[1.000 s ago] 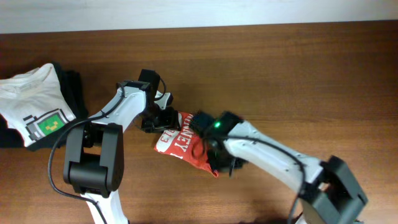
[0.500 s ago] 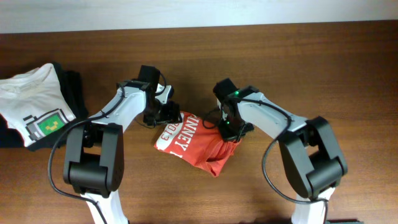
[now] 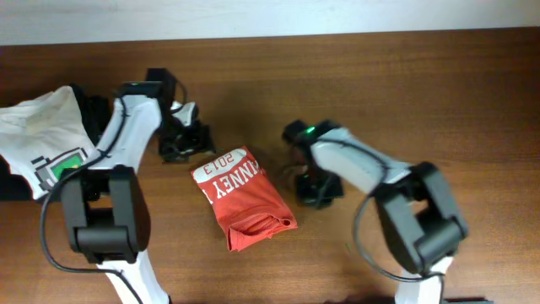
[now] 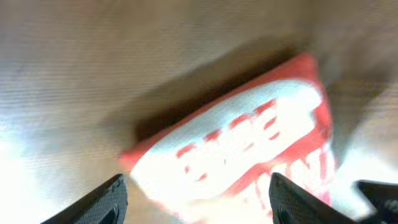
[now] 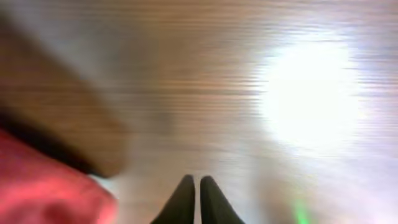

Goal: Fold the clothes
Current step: 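Grasp the folded shirt with the left gripper and place it on the left stack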

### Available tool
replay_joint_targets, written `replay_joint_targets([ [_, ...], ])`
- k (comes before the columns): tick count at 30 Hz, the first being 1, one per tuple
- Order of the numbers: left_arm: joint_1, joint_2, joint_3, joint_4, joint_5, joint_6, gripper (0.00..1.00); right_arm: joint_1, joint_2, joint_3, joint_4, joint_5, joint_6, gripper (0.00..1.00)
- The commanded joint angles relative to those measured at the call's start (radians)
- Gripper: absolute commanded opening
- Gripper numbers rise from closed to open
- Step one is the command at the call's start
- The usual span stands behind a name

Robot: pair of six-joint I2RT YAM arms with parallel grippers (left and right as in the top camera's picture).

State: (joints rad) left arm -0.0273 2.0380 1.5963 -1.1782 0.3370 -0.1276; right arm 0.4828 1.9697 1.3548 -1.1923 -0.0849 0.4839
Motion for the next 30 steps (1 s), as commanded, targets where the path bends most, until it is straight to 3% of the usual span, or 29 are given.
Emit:
replay_joint_targets([
  [1, 0.07, -0.002, 0.007, -0.055, 0.036, -0.052, 0.75, -0.137, -0.142, 0.039, -0.047, 0.106, -0.069, 0.1],
  [4, 0.069, -0.002, -0.033, -0.027, 0.085, -0.051, 0.76, -0.224, -0.175, 0.039, -0.074, 0.103, -0.076, 0.11],
  [11, 0.044, -0.001, -0.305, 0.279, 0.063, -0.07, 0.75, -0.249, -0.176, 0.039, -0.099, 0.098, -0.087, 0.11],
  [13, 0.043, -0.001, -0.319, 0.328, 0.064, -0.07, 0.51, -0.248, -0.176, 0.039, -0.099, 0.097, -0.087, 0.11],
  [15, 0.043, -0.001, -0.307, 0.396, 0.072, -0.07, 0.03, -0.249, -0.176, 0.039, -0.099, 0.097, -0.087, 0.1],
  [21, 0.053, -0.001, 0.03, 0.437, 0.08, -0.07, 0.01, -0.249, -0.176, 0.039, -0.095, 0.098, -0.087, 0.1],
  [22, 0.055, -0.001, 0.105, 0.433, 0.04, -0.07, 0.16, -0.249, -0.176, 0.039, -0.096, 0.098, -0.087, 0.11],
  [23, 0.054, -0.001, 0.138, 0.425, 0.027, -0.069, 0.68, -0.249, -0.176, 0.039, -0.095, 0.097, -0.087, 0.11],
  [24, 0.054, -0.001, 0.146, 0.398, 0.025, -0.069, 0.99, -0.249, -0.176, 0.039, -0.095, 0.097, -0.087, 0.1],
  [26, 0.056, 0.0, 0.145, 0.269, -0.023, -0.069, 0.99, -0.249, -0.176, 0.039, -0.095, 0.098, -0.087, 0.11],
  [28, 0.056, 0.0, 0.138, 0.078, -0.183, -0.069, 0.99, -0.249, -0.176, 0.039, -0.095, 0.098, -0.087, 0.11],
  [30, 0.056, 0.0, 0.114, -0.005, -0.213, -0.054, 0.99, -0.248, -0.176, 0.039, -0.095, 0.098, -0.087, 0.11],
])
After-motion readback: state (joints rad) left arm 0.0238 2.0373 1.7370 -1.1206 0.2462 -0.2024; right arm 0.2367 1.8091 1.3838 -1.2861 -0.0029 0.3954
